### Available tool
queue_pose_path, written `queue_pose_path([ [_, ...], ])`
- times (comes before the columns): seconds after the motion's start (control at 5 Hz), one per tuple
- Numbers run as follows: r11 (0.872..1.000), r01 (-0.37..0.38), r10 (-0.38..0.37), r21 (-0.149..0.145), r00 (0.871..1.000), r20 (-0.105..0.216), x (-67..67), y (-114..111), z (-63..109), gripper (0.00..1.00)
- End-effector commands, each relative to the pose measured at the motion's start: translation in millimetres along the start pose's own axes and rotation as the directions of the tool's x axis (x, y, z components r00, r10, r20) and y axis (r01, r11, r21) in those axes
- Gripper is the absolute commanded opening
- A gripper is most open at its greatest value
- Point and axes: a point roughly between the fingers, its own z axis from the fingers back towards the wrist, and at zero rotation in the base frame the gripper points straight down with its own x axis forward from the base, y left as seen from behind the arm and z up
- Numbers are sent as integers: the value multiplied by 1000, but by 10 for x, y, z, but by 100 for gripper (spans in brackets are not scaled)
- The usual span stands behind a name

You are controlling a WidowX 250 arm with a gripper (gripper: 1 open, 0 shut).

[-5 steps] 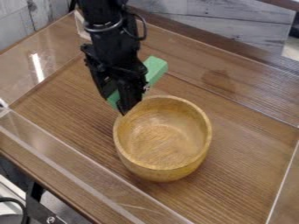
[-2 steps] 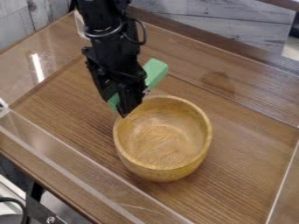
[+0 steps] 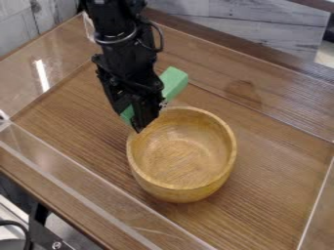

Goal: Remove the green block from inside the brown bowl and put it on the table

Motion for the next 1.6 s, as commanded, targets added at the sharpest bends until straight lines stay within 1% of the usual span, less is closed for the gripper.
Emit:
queue_pose_path([
  [0.0, 1000, 0, 0, 11, 1000, 28, 50, 42, 60, 0],
  [0.4, 1000, -4, 4, 6, 1000, 26, 47, 61, 49, 0],
  [0.8, 1000, -10, 10, 5, 1000, 19, 1, 197, 70, 0],
  [1.4, 1000, -31, 31, 0, 999, 8, -10, 360, 94, 0],
])
